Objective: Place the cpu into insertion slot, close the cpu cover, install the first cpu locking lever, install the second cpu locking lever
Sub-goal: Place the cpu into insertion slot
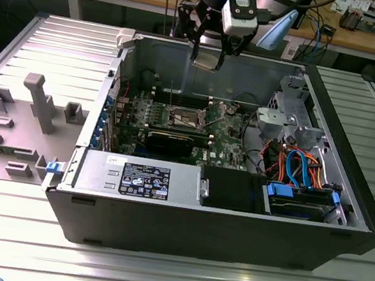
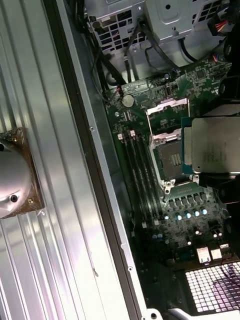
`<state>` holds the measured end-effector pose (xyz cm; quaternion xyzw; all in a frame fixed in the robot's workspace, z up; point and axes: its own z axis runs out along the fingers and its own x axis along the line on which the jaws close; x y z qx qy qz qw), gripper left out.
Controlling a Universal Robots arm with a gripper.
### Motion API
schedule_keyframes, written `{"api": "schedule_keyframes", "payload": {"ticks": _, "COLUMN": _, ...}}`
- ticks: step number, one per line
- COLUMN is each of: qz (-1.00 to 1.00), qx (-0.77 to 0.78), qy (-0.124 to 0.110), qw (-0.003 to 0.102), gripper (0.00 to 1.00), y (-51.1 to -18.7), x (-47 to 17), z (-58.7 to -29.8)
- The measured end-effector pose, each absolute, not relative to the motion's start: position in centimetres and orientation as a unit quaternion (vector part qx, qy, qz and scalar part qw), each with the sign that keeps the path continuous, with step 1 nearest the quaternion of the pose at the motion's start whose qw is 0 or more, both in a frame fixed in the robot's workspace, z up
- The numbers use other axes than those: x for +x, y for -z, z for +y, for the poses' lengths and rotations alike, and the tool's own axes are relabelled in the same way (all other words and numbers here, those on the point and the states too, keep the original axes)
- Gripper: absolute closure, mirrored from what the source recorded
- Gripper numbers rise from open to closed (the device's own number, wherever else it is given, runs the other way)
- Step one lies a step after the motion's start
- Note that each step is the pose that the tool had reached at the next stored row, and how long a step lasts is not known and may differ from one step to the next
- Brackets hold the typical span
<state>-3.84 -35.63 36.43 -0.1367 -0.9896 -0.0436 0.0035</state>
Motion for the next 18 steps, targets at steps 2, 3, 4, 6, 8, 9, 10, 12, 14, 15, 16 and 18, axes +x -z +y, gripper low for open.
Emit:
{"api": "schedule_keyframes", "payload": {"ticks": 2, "qz": -0.989, "qx": -0.142, "qy": 0.044, "qw": 0.003, "gripper": 0.45, "y": -36.42, "x": -3.84, "z": -35.63}}
{"api": "schedule_keyframes", "payload": {"ticks": 3, "qz": -0.989, "qx": -0.142, "qy": 0.044, "qw": 0.003, "gripper": 0.45, "y": -36.42, "x": -3.84, "z": -35.62}}
{"api": "schedule_keyframes", "payload": {"ticks": 4, "qz": -0.989, "qx": -0.142, "qy": 0.044, "qw": 0.003, "gripper": 0.45, "y": -36.42, "x": -3.84, "z": -35.63}}
{"api": "schedule_keyframes", "payload": {"ticks": 6, "qz": -0.989, "qx": -0.142, "qy": 0.044, "qw": 0.003, "gripper": 0.45, "y": -36.42, "x": -3.84, "z": -35.62}}
{"api": "schedule_keyframes", "payload": {"ticks": 8, "qz": -0.989, "qx": -0.142, "qy": 0.044, "qw": 0.003, "gripper": 0.45, "y": -36.42, "x": -3.84, "z": -35.63}}
{"api": "schedule_keyframes", "payload": {"ticks": 9, "qz": -0.989, "qx": -0.142, "qy": 0.044, "qw": 0.003, "gripper": 0.45, "y": -36.42, "x": -3.84, "z": -35.62}}
{"api": "schedule_keyframes", "payload": {"ticks": 10, "qz": -0.989, "qx": -0.142, "qy": 0.044, "qw": 0.003, "gripper": 0.45, "y": -36.42, "x": -3.84, "z": -35.63}}
{"api": "schedule_keyframes", "payload": {"ticks": 12, "qz": -0.988, "qx": -0.149, "qy": 0.043, "qw": 0.003, "gripper": 0.45, "y": -36.42, "x": -3.84, "z": -35.63}}
{"api": "schedule_keyframes", "payload": {"ticks": 14, "qz": -0.986, "qx": -0.16, "qy": 0.043, "qw": 0.002, "gripper": 0.45, "y": -36.41, "x": -3.84, "z": -35.63}}
{"api": "schedule_keyframes", "payload": {"ticks": 15, "qz": -0.985, "qx": -0.166, "qy": 0.043, "qw": 0.002, "gripper": 0.45, "y": -36.41, "x": -3.84, "z": -35.63}}
{"api": "schedule_keyframes", "payload": {"ticks": 16, "qz": -0.984, "qx": -0.175, "qy": 0.043, "qw": 0.002, "gripper": 0.45, "y": -36.4, "x": -3.84, "z": -35.63}}
{"api": "schedule_keyframes", "payload": {"ticks": 18, "qz": -0.982, "qx": -0.186, "qy": 0.043, "qw": 0.001, "gripper": 0.45, "y": -36.38, "x": -3.84, "z": -35.62}}
